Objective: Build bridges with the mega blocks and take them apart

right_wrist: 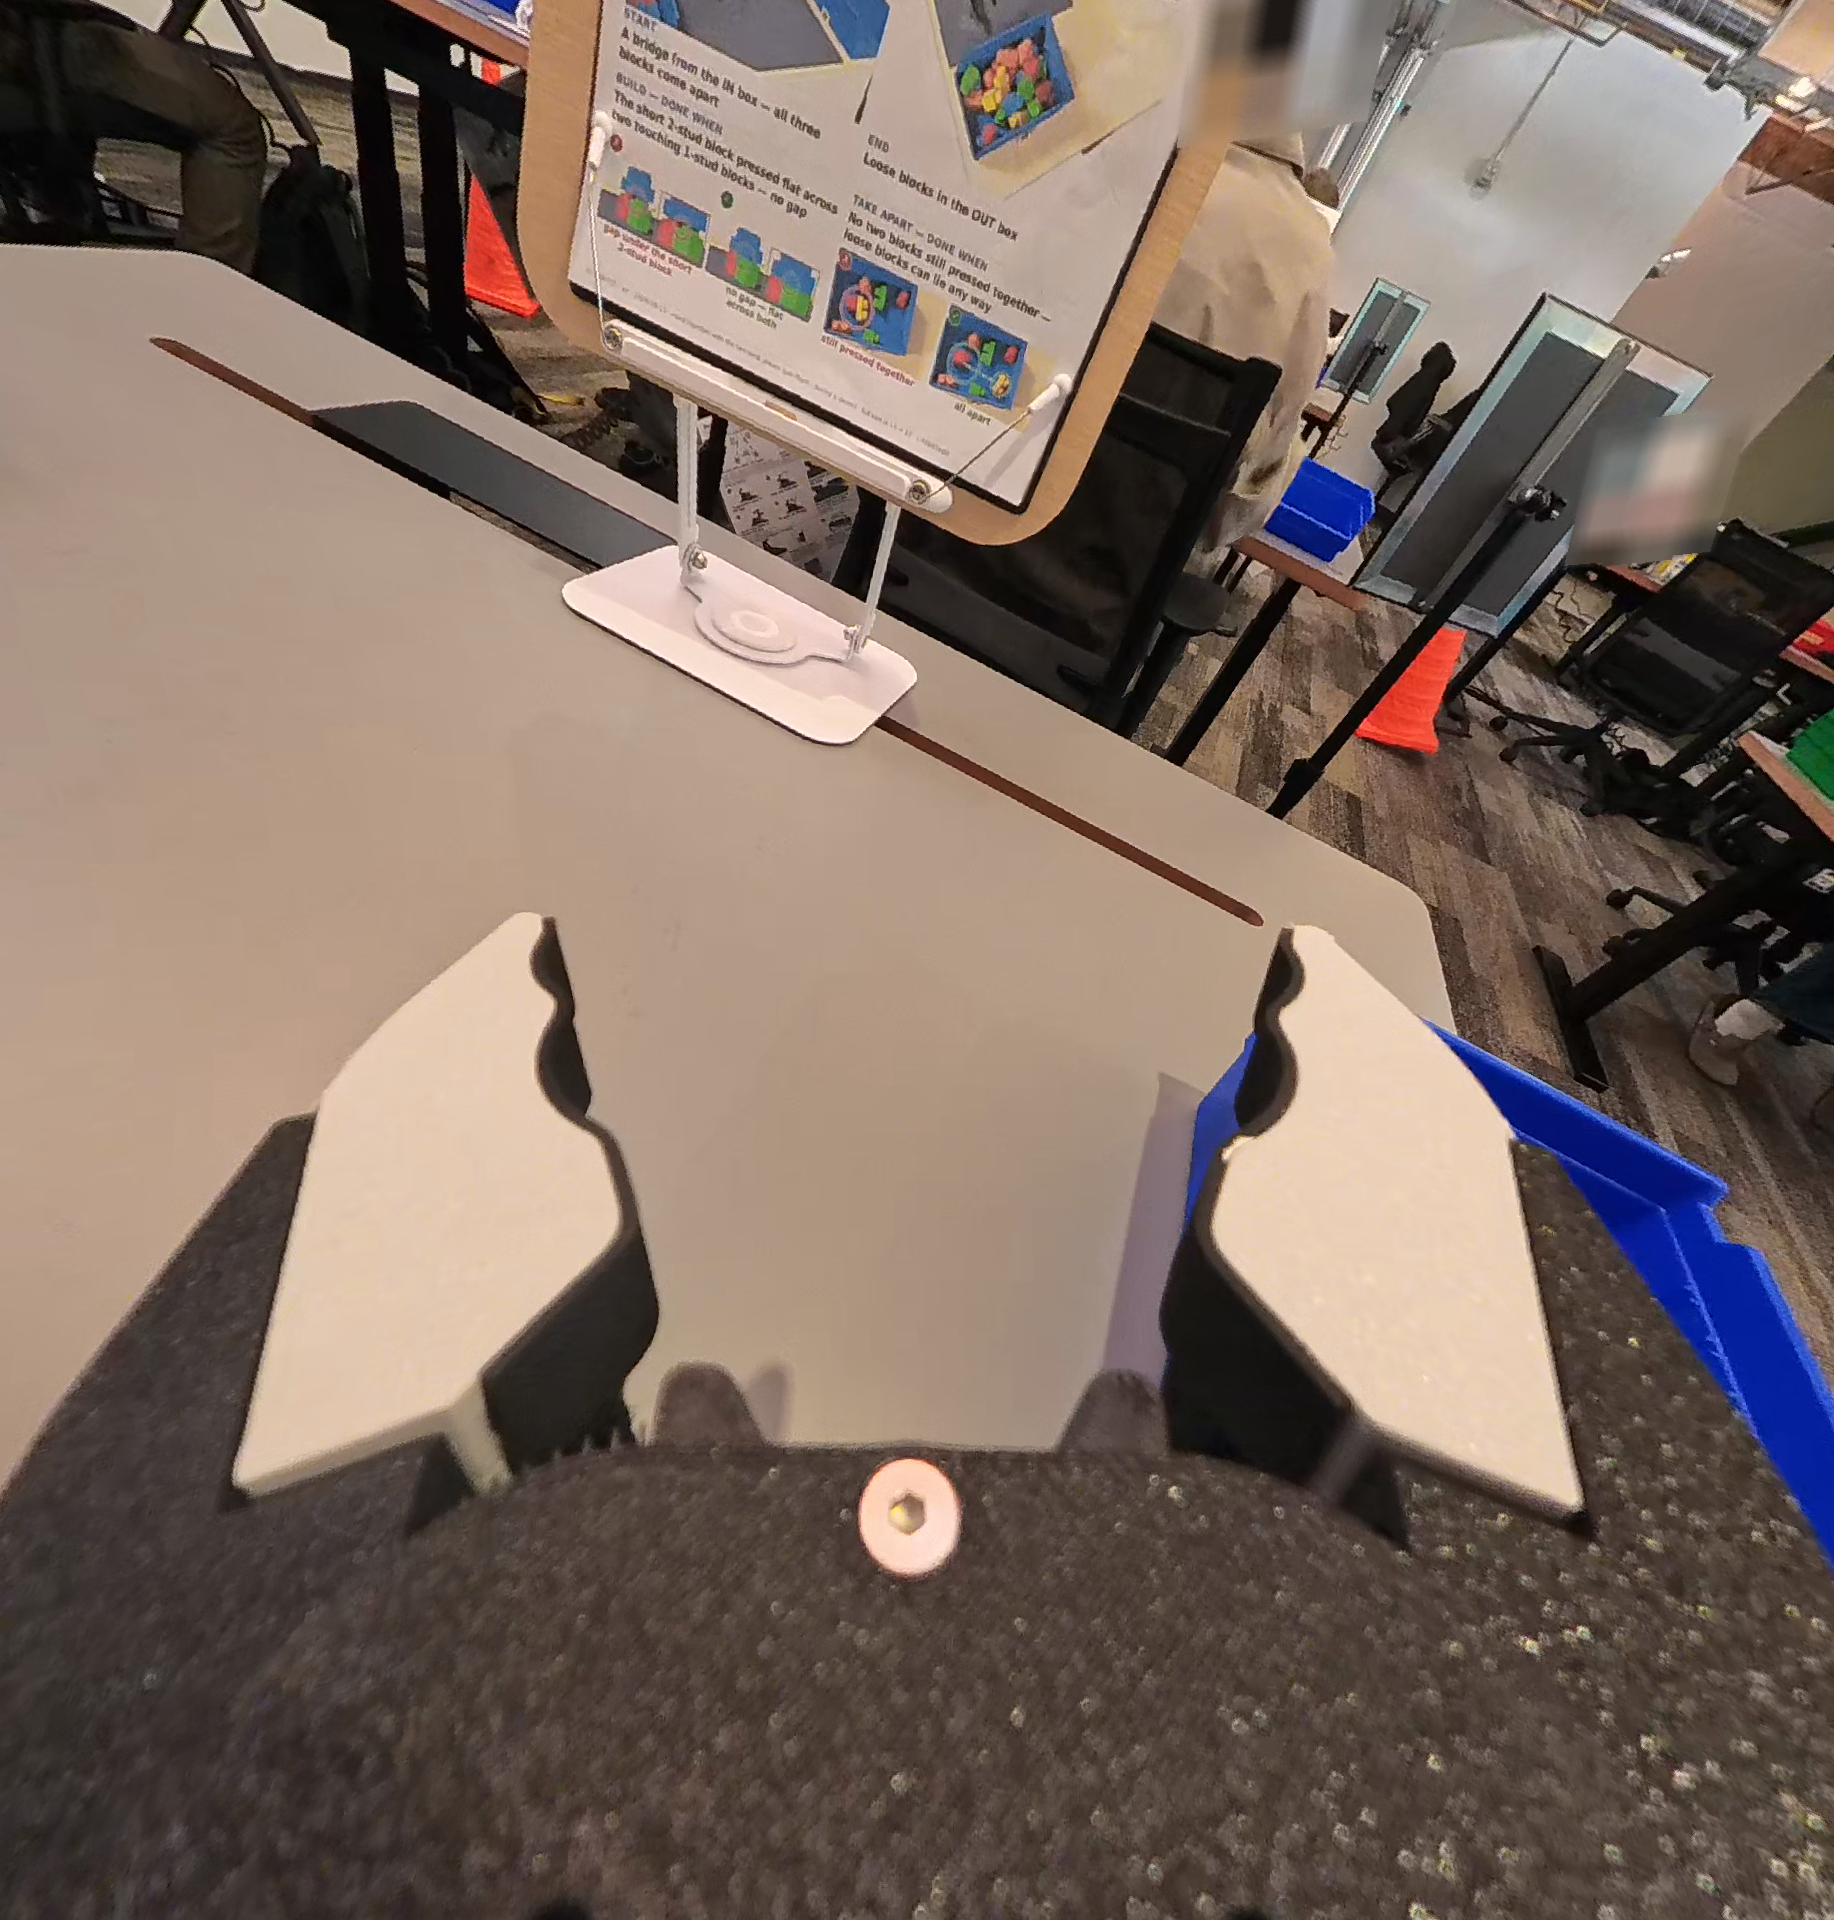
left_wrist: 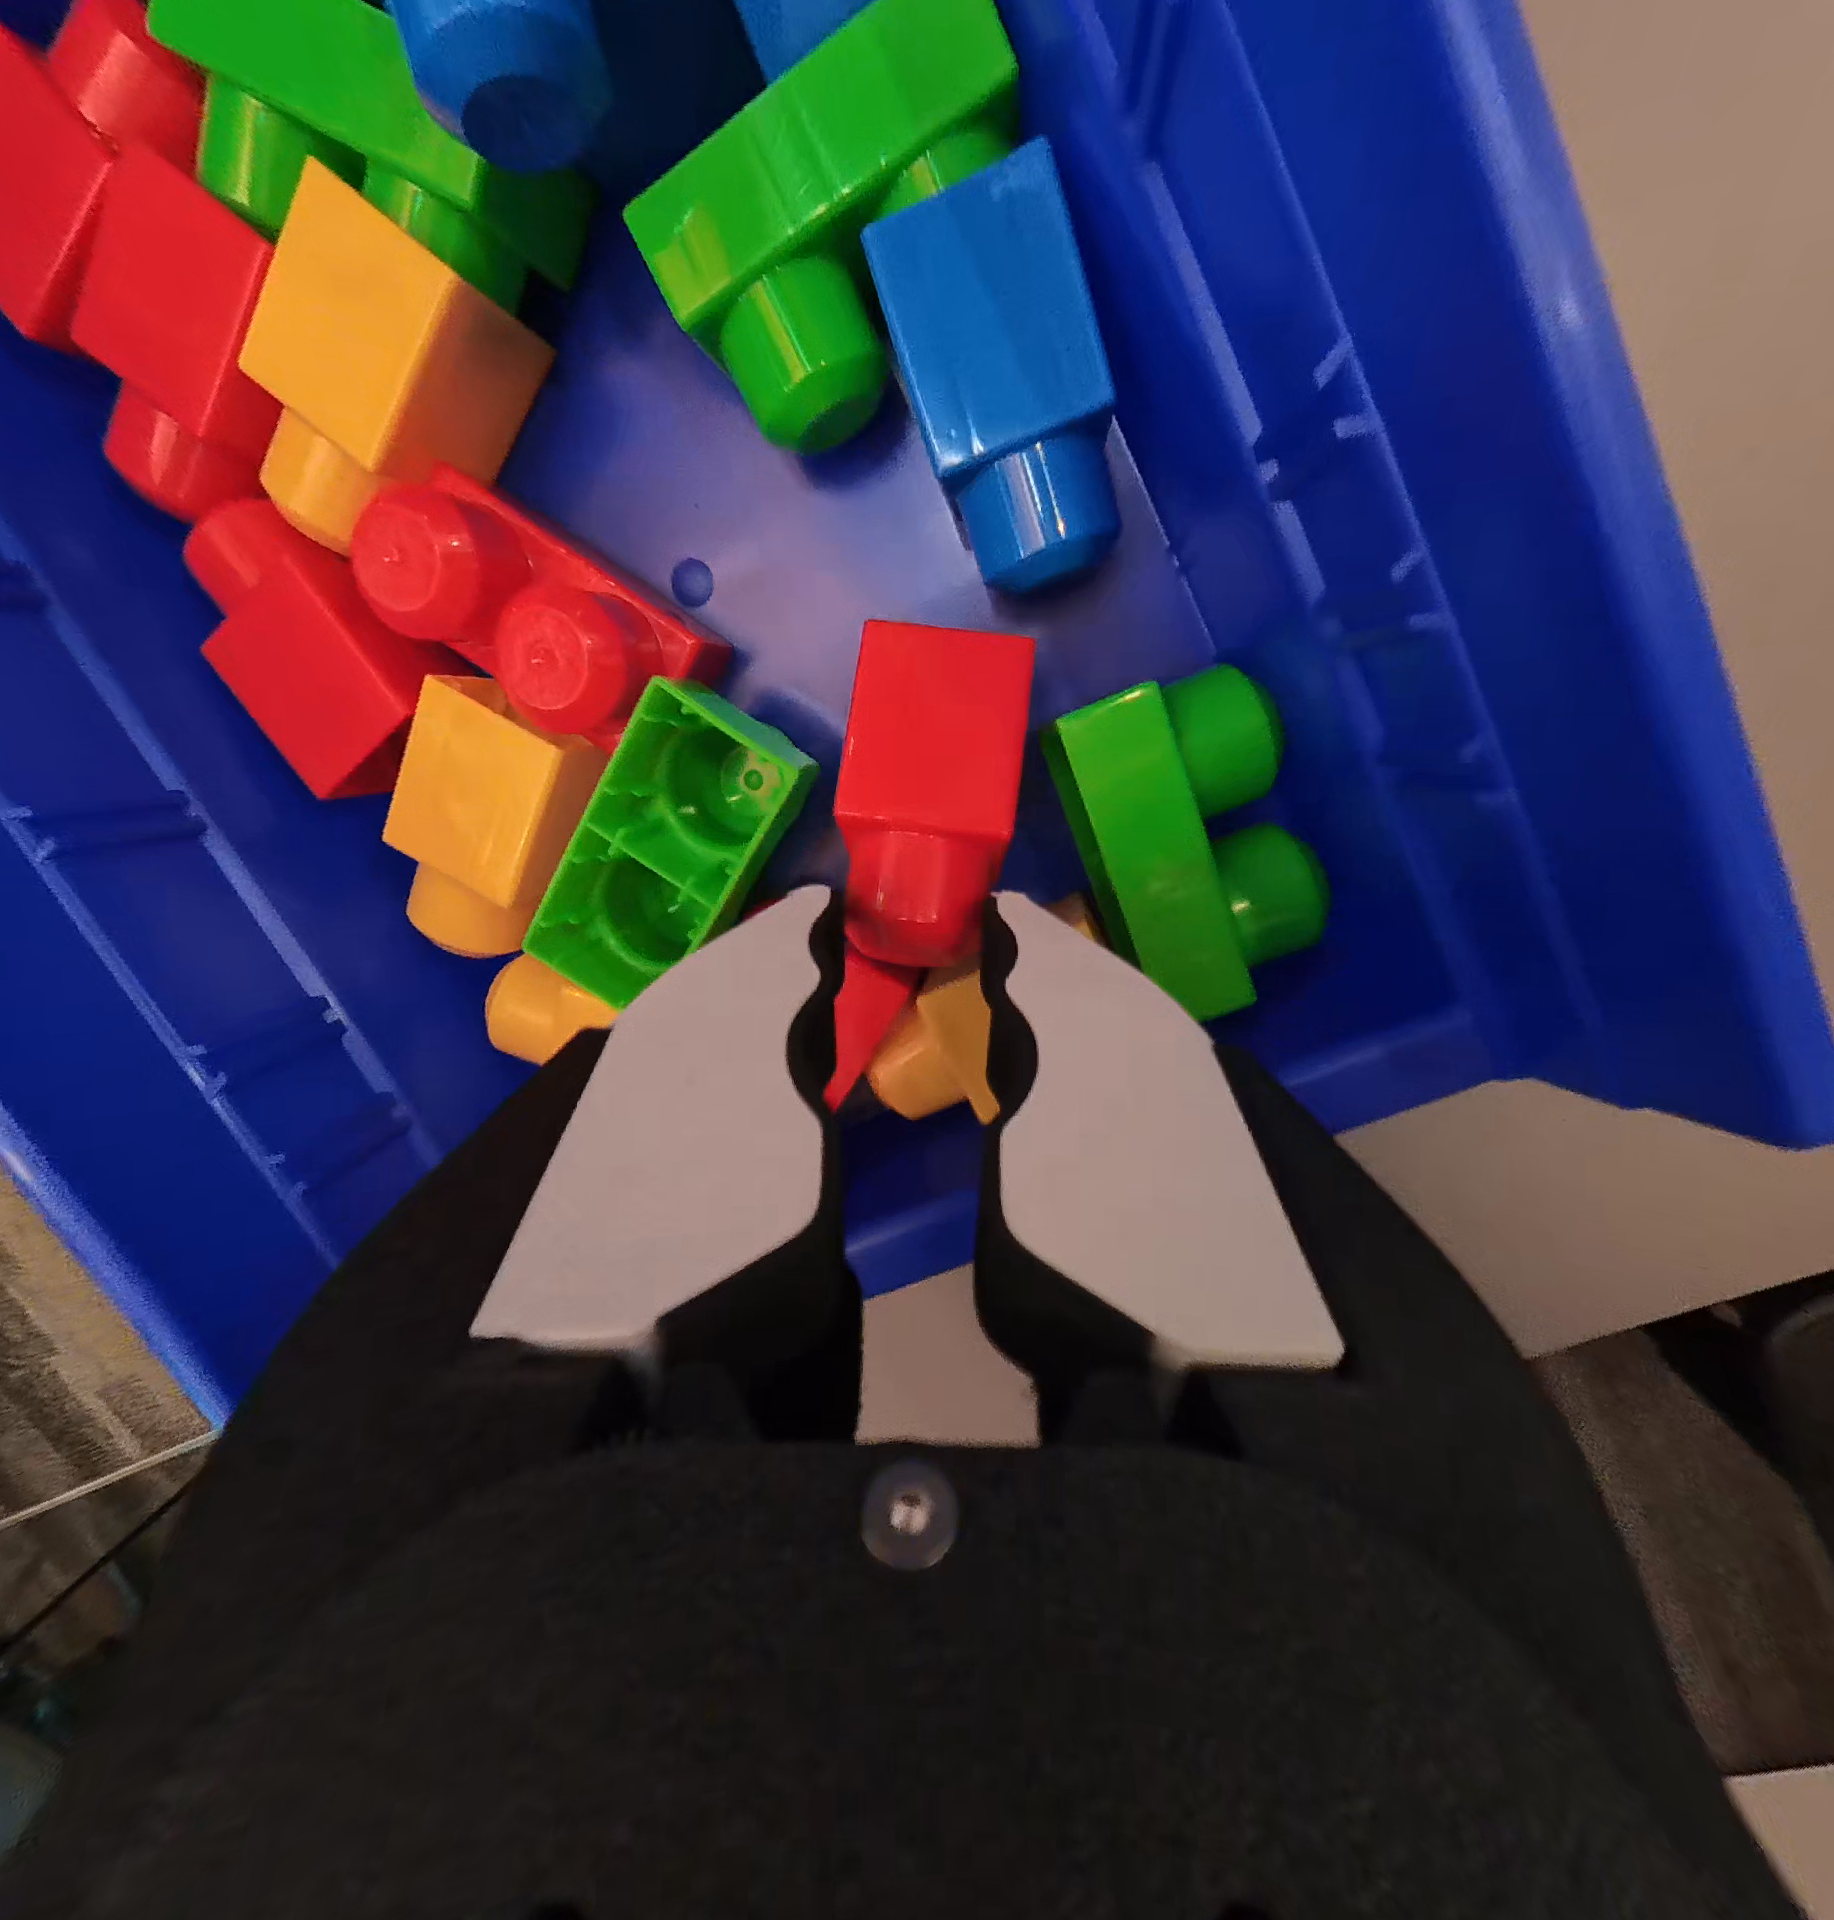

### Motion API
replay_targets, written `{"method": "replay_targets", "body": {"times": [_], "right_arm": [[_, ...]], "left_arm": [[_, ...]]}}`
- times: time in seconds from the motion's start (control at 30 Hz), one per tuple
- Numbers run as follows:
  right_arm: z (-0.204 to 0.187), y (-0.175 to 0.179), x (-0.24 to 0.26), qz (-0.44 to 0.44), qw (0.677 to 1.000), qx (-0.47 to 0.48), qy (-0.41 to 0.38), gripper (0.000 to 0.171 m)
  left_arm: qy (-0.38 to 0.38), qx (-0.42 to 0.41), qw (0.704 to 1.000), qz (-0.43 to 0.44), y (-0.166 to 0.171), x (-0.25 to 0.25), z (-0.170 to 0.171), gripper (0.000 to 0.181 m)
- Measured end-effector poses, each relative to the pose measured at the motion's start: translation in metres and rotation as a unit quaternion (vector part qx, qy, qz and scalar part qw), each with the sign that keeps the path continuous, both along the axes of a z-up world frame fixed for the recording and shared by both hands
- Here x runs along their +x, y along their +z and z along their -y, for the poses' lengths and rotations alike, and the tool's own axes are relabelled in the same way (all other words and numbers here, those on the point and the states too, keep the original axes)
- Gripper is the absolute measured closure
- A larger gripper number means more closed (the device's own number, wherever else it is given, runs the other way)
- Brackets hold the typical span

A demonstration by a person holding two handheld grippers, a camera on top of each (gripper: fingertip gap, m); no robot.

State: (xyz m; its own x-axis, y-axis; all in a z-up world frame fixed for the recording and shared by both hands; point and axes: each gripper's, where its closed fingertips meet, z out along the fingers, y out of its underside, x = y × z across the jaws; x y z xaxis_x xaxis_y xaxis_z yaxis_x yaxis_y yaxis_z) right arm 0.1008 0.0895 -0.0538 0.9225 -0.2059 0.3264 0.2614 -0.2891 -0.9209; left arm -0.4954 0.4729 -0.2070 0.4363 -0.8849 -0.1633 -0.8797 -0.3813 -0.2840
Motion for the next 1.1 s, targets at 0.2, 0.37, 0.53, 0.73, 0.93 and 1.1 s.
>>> {"method": "replay_targets", "body": {"times": [0.2,0.37,0.53,0.73,0.93,1.1], "right_arm": [[-0.001,0.0,-0.001,0.0,1.0,0.0,0.001,0.048],[0.0,0.0,-0.001,0.001,1.0,0.0,0.001,0.048],[0.002,0.0,-0.001,0.002,1.0,0.0,0.001,0.048],[0.0,0.001,-0.002,0.002,1.0,0.002,0.003,0.048],[0.0,0.001,-0.003,0.003,1.0,0.002,0.004,0.048],[0.002,0.002,-0.002,0.005,1.0,0.002,0.004,0.048]], "left_arm": [[-0.008,0.001,1.0,-0.007,-0.005,-0.004,0.001,0.156],[-0.009,-0.007,1.0,-0.011,-0.012,-0.005,0.0,0.156],[-0.005,-0.019,1.0,-0.012,-0.019,-0.006,-0.002,0.155],[-0.018,-0.037,0.999,-0.021,-0.022,-0.001,-0.005,0.15],[-0.045,-0.049,0.997,-0.038,-0.031,0.006,-0.011,0.149],[-0.048,-0.05,0.997,-0.016,-0.032,0.006,-0.013,0.149]]}}
